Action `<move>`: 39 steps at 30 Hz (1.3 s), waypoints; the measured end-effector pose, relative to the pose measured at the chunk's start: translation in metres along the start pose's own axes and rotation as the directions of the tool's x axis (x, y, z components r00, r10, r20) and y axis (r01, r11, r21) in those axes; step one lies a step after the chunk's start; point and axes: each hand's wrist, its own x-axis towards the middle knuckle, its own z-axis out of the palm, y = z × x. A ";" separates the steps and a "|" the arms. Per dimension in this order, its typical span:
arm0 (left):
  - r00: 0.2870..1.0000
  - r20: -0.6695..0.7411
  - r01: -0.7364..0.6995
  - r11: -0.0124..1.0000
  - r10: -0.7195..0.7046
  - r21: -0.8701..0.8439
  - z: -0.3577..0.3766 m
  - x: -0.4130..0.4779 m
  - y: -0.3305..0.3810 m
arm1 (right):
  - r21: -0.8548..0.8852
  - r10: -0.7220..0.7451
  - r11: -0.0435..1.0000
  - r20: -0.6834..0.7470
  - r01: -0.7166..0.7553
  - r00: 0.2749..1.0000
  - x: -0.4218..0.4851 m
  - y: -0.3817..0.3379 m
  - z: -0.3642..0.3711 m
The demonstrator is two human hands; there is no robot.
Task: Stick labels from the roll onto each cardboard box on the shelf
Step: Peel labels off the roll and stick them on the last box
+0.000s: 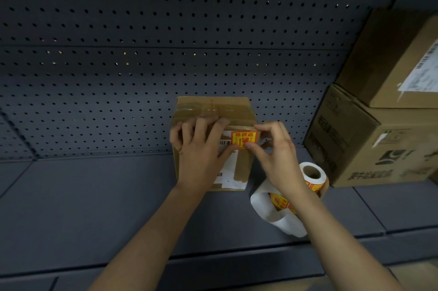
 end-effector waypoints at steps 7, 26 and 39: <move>0.991 0.128 -0.009 0.990 0.027 -0.138 -0.026 0.008 -0.013 | 0.242 0.194 0.950 0.031 -0.196 0.980 -0.005 -0.007 -0.002; 0.643 0.614 0.762 0.462 -0.457 -0.454 -0.026 -0.045 -0.053 | 0.412 0.284 0.837 0.238 -0.361 0.929 -0.033 0.004 0.027; 0.799 0.484 0.598 0.393 -0.356 -0.699 -0.066 -0.007 -0.014 | 0.409 0.236 0.893 -0.066 -0.189 0.970 -0.038 -0.051 -0.022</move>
